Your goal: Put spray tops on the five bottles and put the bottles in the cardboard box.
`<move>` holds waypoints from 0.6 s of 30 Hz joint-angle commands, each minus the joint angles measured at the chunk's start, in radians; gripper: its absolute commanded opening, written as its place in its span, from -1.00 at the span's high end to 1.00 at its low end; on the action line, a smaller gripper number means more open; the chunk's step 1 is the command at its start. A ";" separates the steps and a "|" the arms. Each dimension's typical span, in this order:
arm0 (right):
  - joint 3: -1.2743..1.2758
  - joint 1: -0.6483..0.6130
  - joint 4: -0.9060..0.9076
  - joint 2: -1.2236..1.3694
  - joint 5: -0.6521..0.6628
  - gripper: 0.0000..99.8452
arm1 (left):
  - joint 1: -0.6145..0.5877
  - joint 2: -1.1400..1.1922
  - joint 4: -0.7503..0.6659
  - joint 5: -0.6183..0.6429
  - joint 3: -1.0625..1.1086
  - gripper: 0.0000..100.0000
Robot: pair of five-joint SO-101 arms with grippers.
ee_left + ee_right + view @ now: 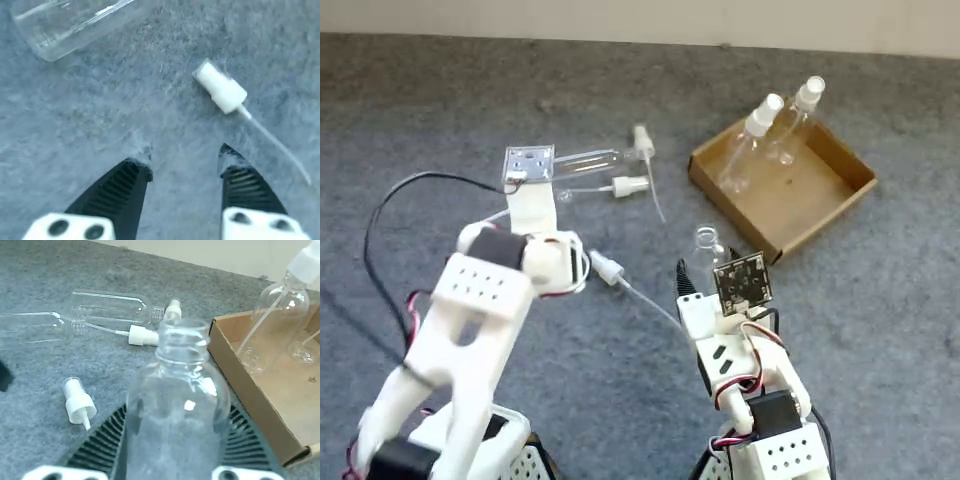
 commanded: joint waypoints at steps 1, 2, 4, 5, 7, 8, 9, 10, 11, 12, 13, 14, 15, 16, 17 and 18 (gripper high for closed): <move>0.044 0.013 -0.025 -0.018 -0.005 0.68 | 0.015 0.125 -0.167 0.123 -0.054 0.61; 0.044 0.013 -0.025 -0.018 -0.005 0.68 | 0.015 0.150 -0.198 0.157 -0.054 0.60; 0.044 0.013 -0.025 -0.018 -0.003 0.68 | 0.018 0.197 -0.249 0.212 -0.054 0.60; 0.044 0.013 -0.025 -0.018 -0.003 0.68 | 0.019 0.219 -0.269 0.241 -0.054 0.60; 0.044 0.012 -0.025 -0.018 -0.003 0.68 | 0.033 0.259 -0.299 0.293 -0.054 0.60; 0.044 0.012 -0.025 -0.018 -0.003 0.68 | 0.041 0.275 -0.310 0.316 -0.054 0.60; 0.044 0.012 -0.025 -0.018 -0.003 0.68 | 0.051 0.297 -0.322 0.338 -0.056 0.60; 0.044 0.012 -0.025 -0.018 -0.003 0.68 | 0.062 0.314 -0.339 0.356 -0.056 0.60; 0.044 0.012 -0.025 -0.018 -0.003 0.68 | 0.070 0.334 -0.361 0.373 -0.056 0.60; 0.044 0.012 -0.025 -0.018 -0.003 0.68 | 0.076 0.354 -0.379 0.388 -0.056 0.60; 0.044 0.012 -0.025 -0.018 -0.003 0.68 | 0.077 0.374 -0.394 0.400 -0.065 0.60; 0.044 0.012 -0.025 -0.018 -0.003 0.68 | 0.077 0.395 -0.402 0.410 -0.081 0.60; 0.044 0.012 -0.025 -0.018 -0.003 0.68 | 0.077 0.417 -0.404 0.417 -0.097 0.60; 0.044 0.010 -0.025 -0.018 -0.003 0.68 | 0.077 0.440 -0.402 0.425 -0.117 0.60; 0.044 0.010 -0.025 -0.018 -0.003 0.68 | 0.079 0.463 -0.400 0.428 -0.137 0.60; 0.044 0.010 -0.025 -0.018 -0.003 0.68 | 0.082 0.490 -0.400 0.428 -0.156 0.61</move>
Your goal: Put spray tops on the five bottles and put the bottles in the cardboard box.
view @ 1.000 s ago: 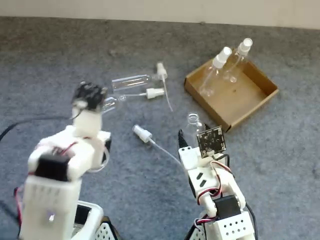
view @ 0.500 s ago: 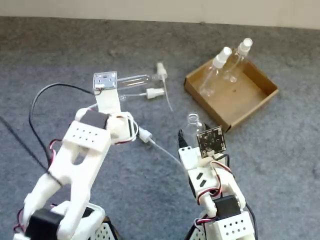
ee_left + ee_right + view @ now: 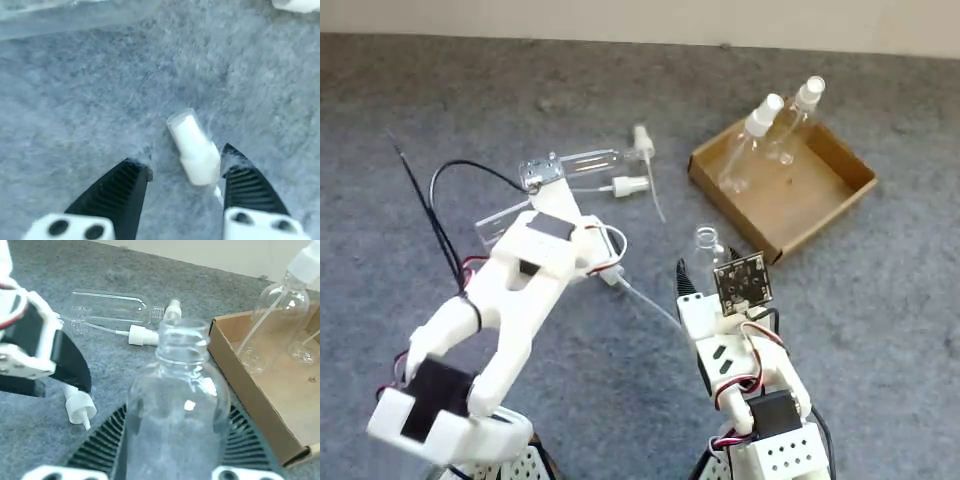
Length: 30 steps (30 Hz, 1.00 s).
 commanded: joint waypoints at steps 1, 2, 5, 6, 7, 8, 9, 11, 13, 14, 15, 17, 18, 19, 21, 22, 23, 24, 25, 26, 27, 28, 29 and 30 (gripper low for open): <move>0.042 0.010 -0.025 -0.018 -0.003 0.68 | 0.018 0.082 -0.020 0.028 -0.125 0.61; 0.042 0.010 -0.025 -0.018 -0.003 0.68 | 0.021 0.105 -0.020 0.029 -0.139 0.61; 0.042 0.010 -0.025 -0.018 -0.003 0.68 | 0.021 0.177 -0.020 0.029 -0.182 0.61; 0.042 0.010 -0.025 -0.018 -0.003 0.68 | 0.024 0.199 -0.020 0.029 -0.193 0.61; 0.042 0.010 -0.025 -0.018 -0.003 0.68 | 0.027 0.219 -0.020 0.029 -0.202 0.61; 0.044 0.010 -0.025 -0.018 -0.003 0.68 | 0.027 0.234 -0.020 0.029 -0.209 0.61; 0.044 0.010 -0.025 -0.018 -0.003 0.68 | 0.028 0.246 -0.020 0.029 -0.217 0.61; 0.044 0.010 -0.025 -0.018 -0.003 0.68 | 0.027 0.269 -0.020 0.029 -0.231 0.61; 0.044 0.010 -0.025 -0.018 -0.003 0.68 | 0.027 0.288 -0.020 0.029 -0.240 0.62; 0.044 0.010 -0.025 -0.018 -0.003 0.68 | 0.027 0.294 -0.020 0.029 -0.240 0.66; 0.044 0.010 -0.025 -0.018 -0.003 0.68 | 0.027 0.298 -0.020 0.029 -0.239 0.71; 0.044 0.010 -0.025 -0.018 -0.003 0.68 | 0.024 0.305 -0.025 0.026 -0.239 0.86; 0.044 0.010 -0.025 -0.018 -0.003 0.68 | 0.021 0.305 -0.026 0.023 -0.239 0.94; 0.044 0.010 -0.025 -0.018 -0.003 0.68 | 0.019 0.303 -0.026 0.023 -0.240 0.99; 0.044 0.010 -0.025 -0.018 -0.003 0.68 | 0.019 0.298 -0.023 0.023 -0.240 0.98; 0.044 0.010 -0.025 -0.018 -0.003 0.68 | 0.019 0.298 -0.021 0.021 -0.240 0.97; 0.044 0.010 -0.025 -0.018 -0.003 0.68 | 0.018 0.297 -0.021 0.021 -0.240 0.96; 0.044 0.010 -0.025 -0.018 -0.003 0.68 | 0.018 0.297 -0.021 0.020 -0.240 0.97; 0.044 0.010 -0.025 -0.018 -0.003 0.68 | 0.013 0.295 -0.021 0.018 -0.242 0.97; 0.044 0.010 -0.025 -0.018 -0.003 0.68 | 0.004 0.295 -0.021 0.012 -0.242 0.97; 0.044 0.010 -0.025 -0.018 -0.003 0.68 | -0.004 0.295 -0.021 -0.012 -0.248 0.97; 0.044 0.010 -0.025 -0.018 -0.003 0.68 | -0.010 0.295 -0.020 -0.054 -0.260 0.97; 0.044 0.010 -0.025 -0.018 -0.003 0.68 | -0.021 0.295 -0.020 -0.097 -0.274 0.97; 0.044 0.010 -0.025 -0.018 -0.003 0.68 | -0.030 0.295 -0.015 -0.143 -0.283 0.97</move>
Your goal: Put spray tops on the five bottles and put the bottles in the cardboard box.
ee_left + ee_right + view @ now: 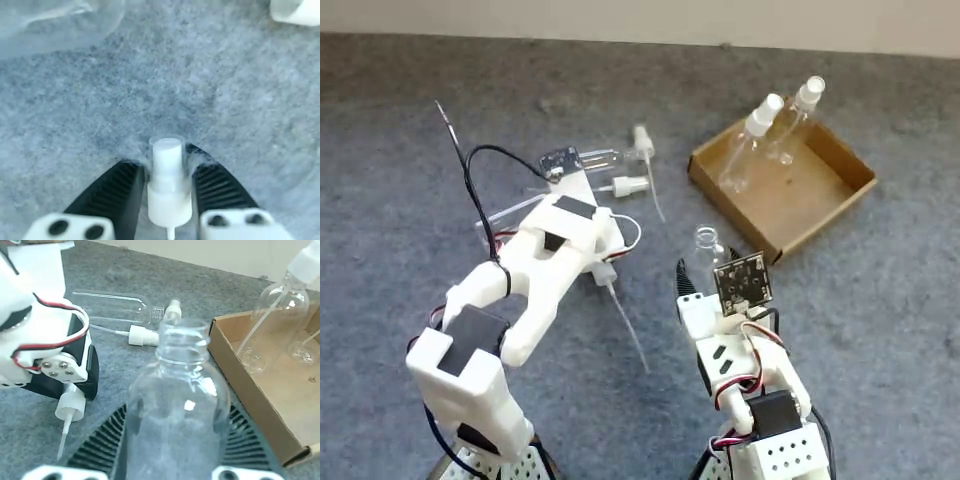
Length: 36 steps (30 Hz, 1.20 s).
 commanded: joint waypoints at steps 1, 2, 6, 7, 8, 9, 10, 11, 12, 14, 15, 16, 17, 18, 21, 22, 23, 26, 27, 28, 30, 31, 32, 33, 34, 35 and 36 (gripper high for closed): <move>0.044 0.010 -0.025 -0.018 -0.003 0.68 | -0.048 -0.008 0.012 -0.183 -0.073 0.97; 0.044 0.007 -0.025 -0.018 -0.003 0.68 | -0.051 -0.008 0.034 -0.232 -0.088 0.97; 0.044 0.007 -0.025 -0.018 -0.005 0.68 | -0.061 -0.010 0.157 -0.382 -0.179 0.97; 0.044 0.007 -0.025 -0.018 -0.008 0.68 | -0.061 -0.010 0.195 -0.400 -0.209 0.97; 0.044 0.005 -0.025 -0.018 -0.008 0.68 | -0.061 -0.010 0.233 -0.416 -0.243 0.97; 0.044 0.005 -0.025 -0.018 -0.008 0.68 | -0.061 -0.010 0.275 -0.428 -0.280 0.97; 0.044 0.005 -0.025 -0.018 -0.008 0.68 | -0.061 -0.010 0.316 -0.437 -0.318 0.97; 0.044 0.005 -0.025 -0.018 -0.008 0.68 | -0.061 -0.010 0.354 -0.450 -0.358 0.97; 0.044 0.005 -0.025 -0.018 -0.008 0.68 | -0.061 -0.010 0.393 -0.462 -0.398 0.97; 0.044 0.005 -0.025 -0.018 -0.008 0.68 | -0.061 -0.010 0.463 -0.488 -0.475 0.97; 0.044 0.005 -0.025 -0.018 -0.008 0.68 | -0.061 -0.010 0.493 -0.500 -0.510 0.97; 0.044 0.005 -0.025 -0.018 -0.008 0.68 | -0.061 -0.010 0.517 -0.509 -0.549 0.97; 0.044 0.004 -0.025 -0.018 -0.008 0.68 | -0.061 -0.010 0.539 -0.514 -0.585 0.97; 0.044 -0.004 -0.027 -0.018 -0.008 0.68 | -0.061 -0.010 0.560 -0.512 -0.625 0.97; 0.044 -0.048 -0.027 -0.018 -0.008 0.68 | -0.061 -0.010 0.617 -0.512 -0.745 0.97; 0.044 -0.062 -0.027 -0.018 -0.008 0.68 | -0.059 -0.010 0.632 -0.512 -0.788 0.97; 0.044 -0.070 -0.027 -0.018 -0.008 0.68 | -0.059 -0.010 0.647 -0.512 -0.829 0.97; 0.044 -0.076 -0.027 -0.018 -0.008 0.68 | -0.051 -0.010 0.700 -0.512 -0.955 0.97; 0.044 -0.076 -0.027 -0.018 -0.008 0.68 | -0.050 -0.010 0.720 -0.512 -0.995 0.97; 0.044 -0.076 -0.027 -0.018 -0.005 0.68 | -0.048 -0.010 0.736 -0.512 -1.033 0.97; 0.044 -0.077 -0.027 -0.018 -0.002 0.67 | -0.036 -0.010 0.778 -0.512 -1.109 0.97; 0.044 -0.081 -0.027 -0.018 -0.002 0.67 | -0.033 -0.010 0.804 -0.512 -1.145 0.97; 0.044 -0.094 -0.027 -0.018 -0.002 0.67 | -0.033 -0.010 0.827 -0.512 -1.184 0.97; 0.044 -0.113 -0.027 -0.018 -0.002 0.67 | -0.027 -0.010 0.848 -0.512 -1.221 0.97; 0.044 -0.134 -0.027 -0.018 -0.002 0.67 | -0.024 -0.010 0.867 -0.512 -1.254 0.97; 0.044 -0.159 -0.027 -0.018 -0.002 0.67 | -0.024 -0.010 0.879 -0.512 -1.288 0.97; 0.045 -0.182 -0.027 -0.018 -0.002 0.67 | -0.025 -0.010 0.884 -0.512 -1.314 0.97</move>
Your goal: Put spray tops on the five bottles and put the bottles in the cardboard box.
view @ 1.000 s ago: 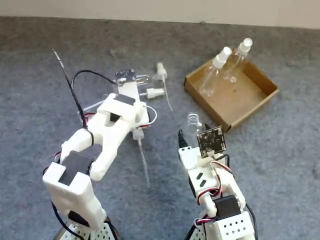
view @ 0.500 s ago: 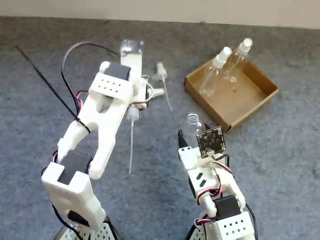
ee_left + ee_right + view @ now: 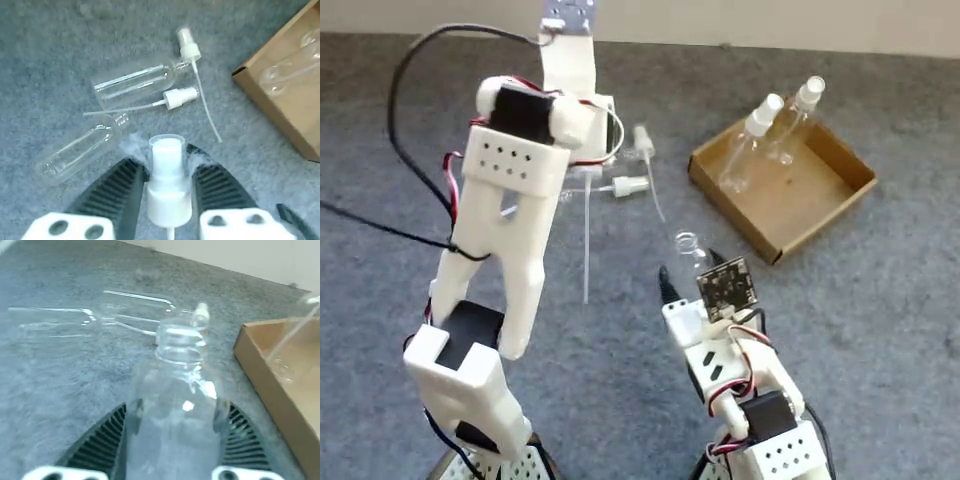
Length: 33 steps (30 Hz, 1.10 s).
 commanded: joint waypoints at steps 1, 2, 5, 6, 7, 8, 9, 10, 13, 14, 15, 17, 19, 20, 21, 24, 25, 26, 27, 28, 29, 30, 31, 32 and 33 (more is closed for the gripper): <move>0.045 -0.076 -0.027 -0.018 -0.002 0.67 | 0.019 -0.019 0.052 -0.011 -0.182 0.97; 0.044 -0.085 -0.027 -0.018 -0.002 0.67 | 0.018 -0.030 0.052 -0.011 -0.196 0.97; 0.050 -0.099 -0.105 -0.018 -0.008 0.67 | 0.025 -0.093 0.054 -0.009 -0.200 0.97; 0.068 -0.097 -0.150 -0.018 -0.008 0.67 | 0.038 -0.120 0.054 -0.009 -0.200 0.97; 0.091 -0.097 -0.205 -0.018 -0.008 0.67 | 0.054 -0.150 0.054 -0.009 -0.197 0.97; 0.114 -0.099 -0.251 -0.007 -0.008 0.67 | 0.068 -0.182 0.054 -0.009 -0.183 0.97; 0.131 -0.097 -0.269 -0.007 -0.008 0.67 | 0.087 -0.216 0.055 -0.009 -0.160 0.97; 0.145 -0.096 -0.272 -0.018 -0.009 0.68 | 0.111 -0.251 0.055 -0.009 -0.124 0.97; 0.160 -0.094 -0.282 -0.016 -0.009 0.68 | 0.182 -0.371 0.052 -0.012 0.030 0.97; 0.159 -0.094 -0.282 -0.015 -0.009 0.68 | 0.200 -0.414 0.051 -0.014 0.077 0.97; 0.159 -0.094 -0.282 -0.015 -0.009 0.68 | 0.214 -0.455 0.049 -0.028 0.122 0.97; 0.159 -0.094 -0.282 -0.013 -0.009 0.68 | 0.231 -0.530 0.025 -0.080 0.191 0.97; 0.159 -0.094 -0.282 -0.010 -0.009 0.68 | 0.242 -0.604 -0.044 -0.117 0.262 0.97; 0.159 -0.094 -0.282 -0.010 -0.009 0.68 | 0.242 -0.636 -0.086 -0.126 0.297 0.97; 0.159 -0.094 -0.282 -0.010 -0.009 0.68 | 0.239 -0.668 -0.130 -0.126 0.334 0.97; 0.159 -0.094 -0.280 -0.008 -0.005 0.68 | 0.242 -0.754 -0.276 -0.126 0.449 0.97; 0.159 -0.094 -0.280 -0.008 -0.005 0.68 | 0.243 -0.779 -0.341 -0.126 0.495 0.97; 0.159 -0.094 -0.268 -0.008 -0.005 0.68 | 0.243 -0.802 -0.407 -0.124 0.545 0.97; 0.159 -0.094 -0.246 -0.016 -0.005 0.68 | 0.243 -0.823 -0.474 -0.124 0.599 0.97; 0.159 -0.094 -0.225 -0.016 -0.006 0.68 | 0.243 -0.843 -0.540 -0.124 0.657 0.97; 0.159 -0.094 -0.208 -0.016 -0.006 0.68 | 0.243 -0.862 -0.608 -0.124 0.713 0.97; 0.159 -0.094 -0.197 -0.016 -0.006 0.68 | 0.243 -0.881 -0.671 -0.124 0.771 0.97; 0.159 -0.094 -0.189 -0.016 -0.008 0.68 | 0.246 -0.901 -0.735 -0.124 0.829 0.97; 0.159 -0.094 -0.189 -0.016 -0.006 0.68 | 0.259 -0.923 -0.795 -0.124 0.881 0.97; 0.159 -0.094 -0.189 -0.016 -0.006 0.68 | 0.278 -0.944 -0.853 -0.124 0.931 0.97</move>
